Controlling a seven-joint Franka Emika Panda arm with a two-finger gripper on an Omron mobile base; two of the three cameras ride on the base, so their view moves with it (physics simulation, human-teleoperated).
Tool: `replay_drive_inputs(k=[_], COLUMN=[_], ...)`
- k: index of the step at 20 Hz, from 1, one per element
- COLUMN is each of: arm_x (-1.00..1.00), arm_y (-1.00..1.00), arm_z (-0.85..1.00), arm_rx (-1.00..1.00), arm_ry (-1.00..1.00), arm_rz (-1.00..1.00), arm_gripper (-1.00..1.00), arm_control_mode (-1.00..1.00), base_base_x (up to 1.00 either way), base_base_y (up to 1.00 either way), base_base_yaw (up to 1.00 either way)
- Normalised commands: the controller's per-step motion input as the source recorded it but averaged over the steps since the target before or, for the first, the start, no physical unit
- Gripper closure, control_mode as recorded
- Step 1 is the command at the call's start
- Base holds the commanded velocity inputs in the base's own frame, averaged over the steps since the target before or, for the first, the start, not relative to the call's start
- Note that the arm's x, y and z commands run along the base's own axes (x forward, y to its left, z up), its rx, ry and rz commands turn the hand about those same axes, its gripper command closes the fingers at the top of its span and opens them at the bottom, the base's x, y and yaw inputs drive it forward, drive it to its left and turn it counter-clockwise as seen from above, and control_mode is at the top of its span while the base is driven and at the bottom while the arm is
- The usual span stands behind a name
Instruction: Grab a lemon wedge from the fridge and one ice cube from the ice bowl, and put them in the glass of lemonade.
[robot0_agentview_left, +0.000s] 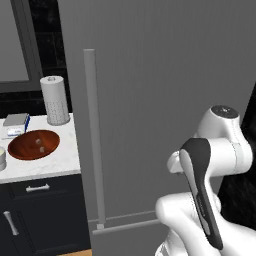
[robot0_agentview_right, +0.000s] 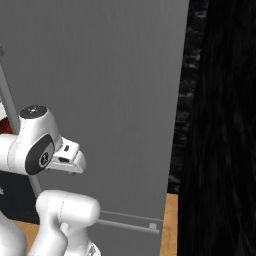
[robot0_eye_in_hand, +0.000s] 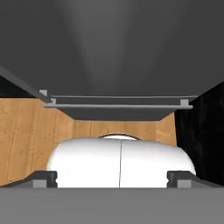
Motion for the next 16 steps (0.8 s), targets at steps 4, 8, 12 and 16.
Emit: replay_drive_inputs(k=[4, 8, 12, 16], arm_x=[0.05, 0.32, 0.27, 0.13], arm_y=[-0.11, -0.17, -0.01, 0.0], arm_z=[0.14, 0.07, 0.0, 0.0], arm_rx=[0.0, 0.0, 0.0, 0.0], arm_ry=[-0.27, -0.18, -0.01, 0.0], arm_rz=[0.0, 0.0, 0.0, 0.0], arm_gripper=[-1.0, -1.0, -1.0, -1.0], arm_control_mode=[-1.0, -1.0, -1.0, -1.0], base_base_x=[0.0, 0.0, 0.0, 0.0], base_base_y=[0.0, 0.0, 0.0, 0.0], base_base_yaw=[0.0, 0.0, 0.0, 0.0])
